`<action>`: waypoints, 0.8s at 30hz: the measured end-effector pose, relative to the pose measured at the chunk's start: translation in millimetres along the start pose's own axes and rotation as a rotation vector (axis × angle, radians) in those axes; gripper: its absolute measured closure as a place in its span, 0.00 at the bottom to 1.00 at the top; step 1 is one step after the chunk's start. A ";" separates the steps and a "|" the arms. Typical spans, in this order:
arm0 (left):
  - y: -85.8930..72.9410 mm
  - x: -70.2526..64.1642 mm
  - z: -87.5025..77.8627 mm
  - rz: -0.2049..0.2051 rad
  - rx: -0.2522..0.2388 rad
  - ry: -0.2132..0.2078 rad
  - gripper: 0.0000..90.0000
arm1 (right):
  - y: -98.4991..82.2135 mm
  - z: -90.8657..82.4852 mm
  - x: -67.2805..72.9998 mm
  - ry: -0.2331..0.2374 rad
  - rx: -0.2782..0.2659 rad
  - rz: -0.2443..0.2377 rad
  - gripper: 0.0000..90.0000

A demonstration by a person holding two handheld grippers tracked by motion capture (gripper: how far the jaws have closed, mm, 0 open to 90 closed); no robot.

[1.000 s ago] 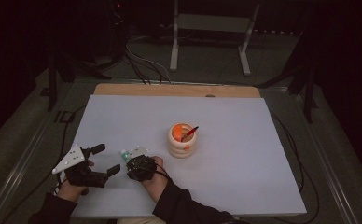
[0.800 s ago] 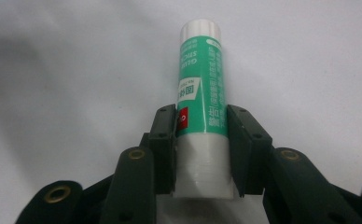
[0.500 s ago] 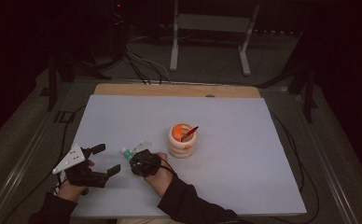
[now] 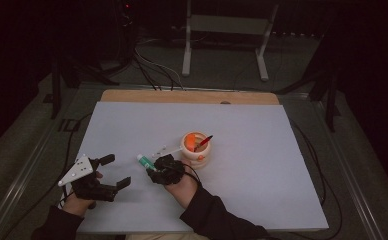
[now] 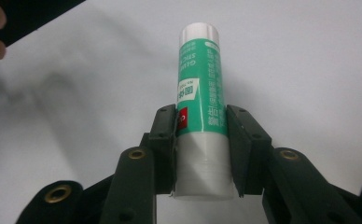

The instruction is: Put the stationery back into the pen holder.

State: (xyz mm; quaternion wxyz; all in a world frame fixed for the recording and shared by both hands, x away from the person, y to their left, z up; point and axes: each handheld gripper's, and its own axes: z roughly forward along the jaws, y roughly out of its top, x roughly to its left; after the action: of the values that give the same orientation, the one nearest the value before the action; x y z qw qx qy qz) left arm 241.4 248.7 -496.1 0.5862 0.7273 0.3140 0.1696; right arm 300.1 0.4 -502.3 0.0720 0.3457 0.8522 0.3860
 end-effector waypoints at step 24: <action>10.8 -16.1 14.2 0.064 0.050 -0.085 0.01 | -10.0 -53.7 -16.7 0.075 0.026 -0.009 0.73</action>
State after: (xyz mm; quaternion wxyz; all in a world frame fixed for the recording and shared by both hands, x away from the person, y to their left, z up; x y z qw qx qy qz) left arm 240.9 226.3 -487.4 0.5750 0.7579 0.2697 0.1491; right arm 286.4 -47.5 -474.7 0.0375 0.3281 0.8608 0.3874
